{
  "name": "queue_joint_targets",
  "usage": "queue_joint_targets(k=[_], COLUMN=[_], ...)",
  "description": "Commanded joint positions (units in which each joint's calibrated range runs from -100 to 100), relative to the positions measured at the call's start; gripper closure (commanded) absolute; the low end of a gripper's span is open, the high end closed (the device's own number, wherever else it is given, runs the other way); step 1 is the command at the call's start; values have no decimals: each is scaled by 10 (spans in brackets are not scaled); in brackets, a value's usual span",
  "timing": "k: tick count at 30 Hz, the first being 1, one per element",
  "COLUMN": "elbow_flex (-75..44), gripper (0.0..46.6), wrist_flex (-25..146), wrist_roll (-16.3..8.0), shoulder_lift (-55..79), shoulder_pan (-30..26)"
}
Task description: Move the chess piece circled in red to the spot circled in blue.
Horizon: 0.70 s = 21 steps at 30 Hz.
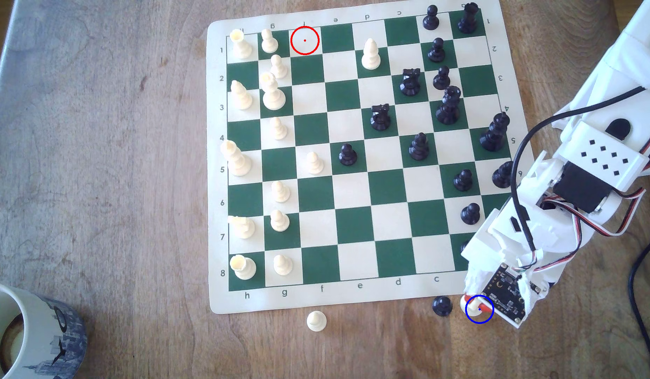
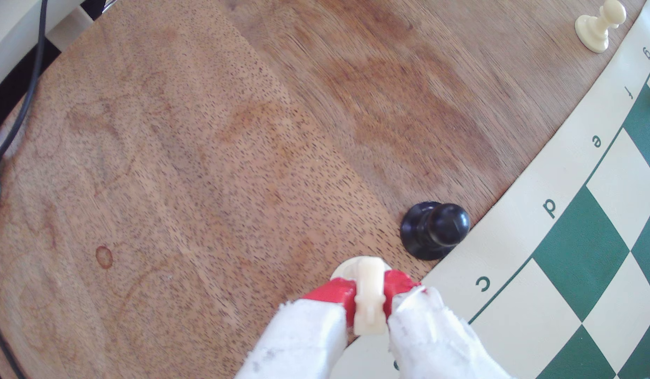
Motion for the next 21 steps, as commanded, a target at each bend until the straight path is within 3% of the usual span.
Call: queue_joint_targets(k=[1,6,14,21], elbow_flex=[-7,-5,-14,-32], gripper=[464,342,293,281], wrist_flex=[-7,1,61,187], wrist_roll=[1,-2,0,-11], shoulder_lift=[4,4,-38,-168], shoulder_pan=[5,14,22,15])
